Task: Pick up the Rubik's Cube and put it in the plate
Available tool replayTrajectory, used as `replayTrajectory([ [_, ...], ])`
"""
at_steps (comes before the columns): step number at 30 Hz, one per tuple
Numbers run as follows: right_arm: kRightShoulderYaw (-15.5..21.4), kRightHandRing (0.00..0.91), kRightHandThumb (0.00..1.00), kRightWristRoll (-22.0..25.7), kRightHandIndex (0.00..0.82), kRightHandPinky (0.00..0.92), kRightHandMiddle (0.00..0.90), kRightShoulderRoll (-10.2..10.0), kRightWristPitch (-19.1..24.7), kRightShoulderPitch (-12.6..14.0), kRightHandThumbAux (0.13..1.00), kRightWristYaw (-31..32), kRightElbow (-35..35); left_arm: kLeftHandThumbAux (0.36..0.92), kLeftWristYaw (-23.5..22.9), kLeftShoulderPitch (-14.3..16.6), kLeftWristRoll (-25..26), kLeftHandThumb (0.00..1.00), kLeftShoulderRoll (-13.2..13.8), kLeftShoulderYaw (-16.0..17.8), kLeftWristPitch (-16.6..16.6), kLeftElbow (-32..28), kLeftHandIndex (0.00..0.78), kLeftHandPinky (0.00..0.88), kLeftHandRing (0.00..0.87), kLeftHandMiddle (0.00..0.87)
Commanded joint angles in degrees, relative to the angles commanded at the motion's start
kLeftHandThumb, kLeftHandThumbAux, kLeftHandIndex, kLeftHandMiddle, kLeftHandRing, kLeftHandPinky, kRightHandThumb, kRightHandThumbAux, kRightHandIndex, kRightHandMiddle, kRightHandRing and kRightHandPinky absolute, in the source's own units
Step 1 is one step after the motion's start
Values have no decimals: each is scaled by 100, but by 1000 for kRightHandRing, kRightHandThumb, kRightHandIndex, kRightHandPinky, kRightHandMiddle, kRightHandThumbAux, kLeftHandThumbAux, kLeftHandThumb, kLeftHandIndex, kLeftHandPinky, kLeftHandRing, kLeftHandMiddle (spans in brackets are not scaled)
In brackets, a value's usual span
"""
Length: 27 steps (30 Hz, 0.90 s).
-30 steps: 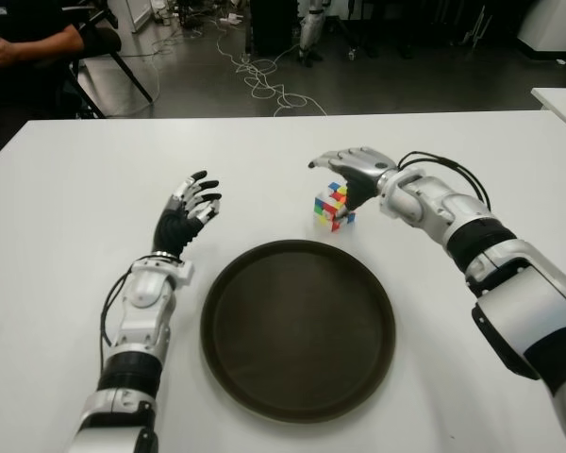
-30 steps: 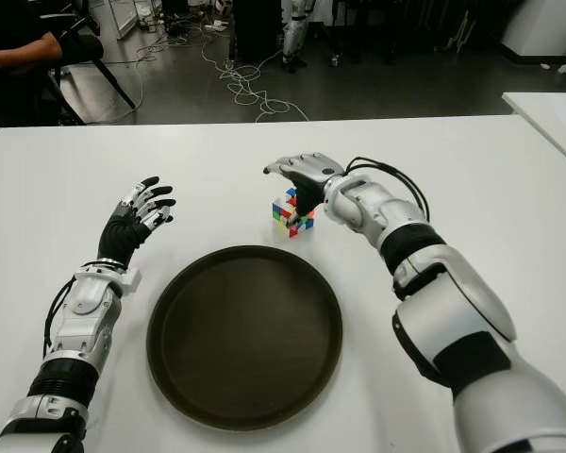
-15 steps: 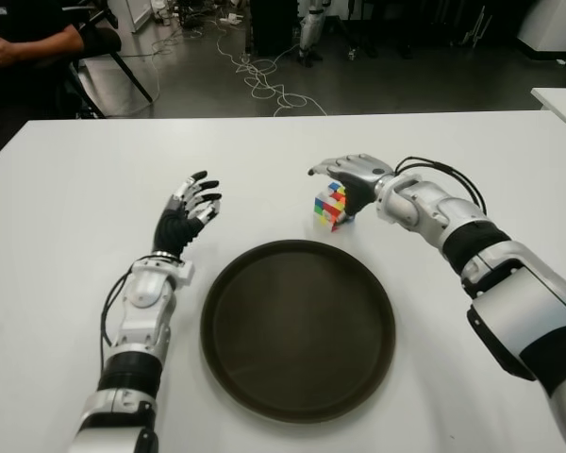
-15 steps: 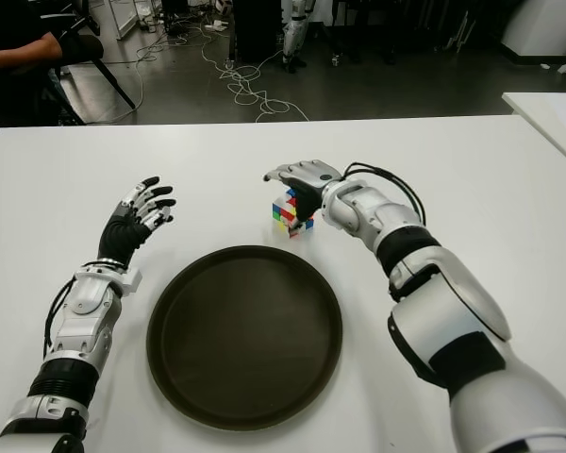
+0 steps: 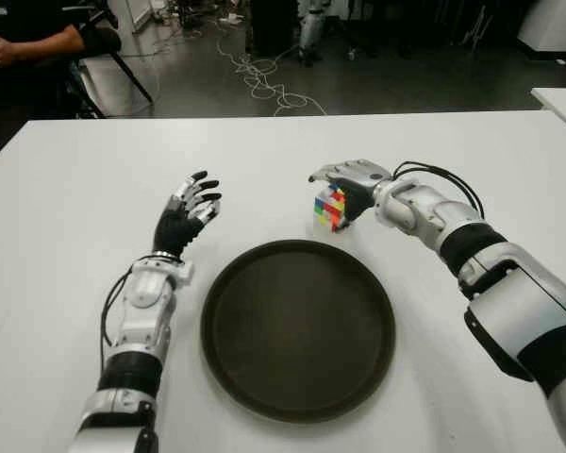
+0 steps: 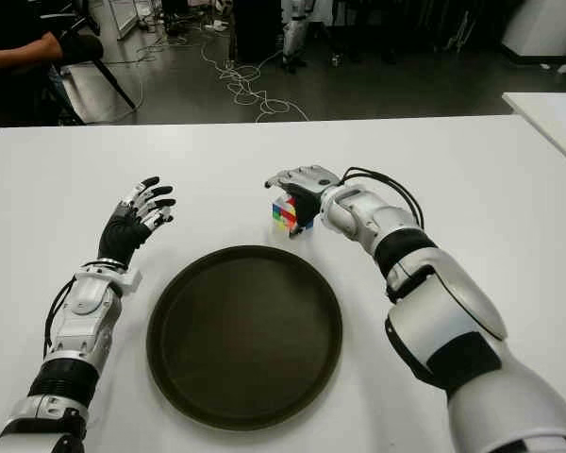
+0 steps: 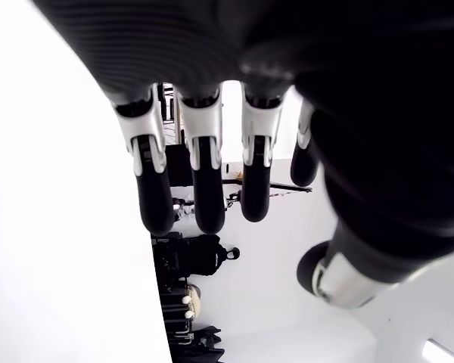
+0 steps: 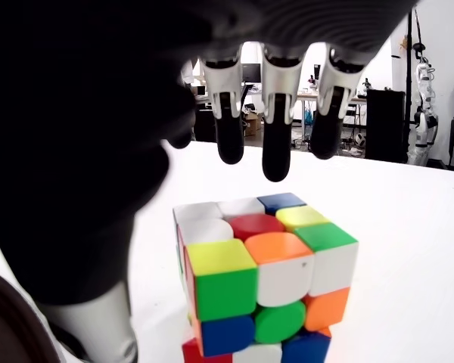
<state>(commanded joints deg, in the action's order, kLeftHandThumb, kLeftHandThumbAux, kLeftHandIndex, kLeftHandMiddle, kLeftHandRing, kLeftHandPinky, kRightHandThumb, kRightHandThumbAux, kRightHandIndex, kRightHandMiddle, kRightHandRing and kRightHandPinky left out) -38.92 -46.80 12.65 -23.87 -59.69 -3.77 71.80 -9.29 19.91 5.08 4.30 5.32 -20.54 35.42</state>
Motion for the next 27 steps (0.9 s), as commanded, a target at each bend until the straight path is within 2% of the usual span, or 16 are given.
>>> replayTrajectory([
  [11,-1,190,0,13,166,170,181,-32,46,-20,843,111,87,724,18,-7,-40,330,11,-17,-3,-13,138,297,227,218],
  [23,-71,176,0,-35,150,148,165,-51,172,-40,836,153,135,721,10,-17,-35,347,17,-19,47,-45,139,296,234,227],
  [27,-85,185,0,-33,161,169,172,-39,146,-32,849,103,146,725,-24,-19,6,357,8,-6,36,-43,141,299,236,230],
])
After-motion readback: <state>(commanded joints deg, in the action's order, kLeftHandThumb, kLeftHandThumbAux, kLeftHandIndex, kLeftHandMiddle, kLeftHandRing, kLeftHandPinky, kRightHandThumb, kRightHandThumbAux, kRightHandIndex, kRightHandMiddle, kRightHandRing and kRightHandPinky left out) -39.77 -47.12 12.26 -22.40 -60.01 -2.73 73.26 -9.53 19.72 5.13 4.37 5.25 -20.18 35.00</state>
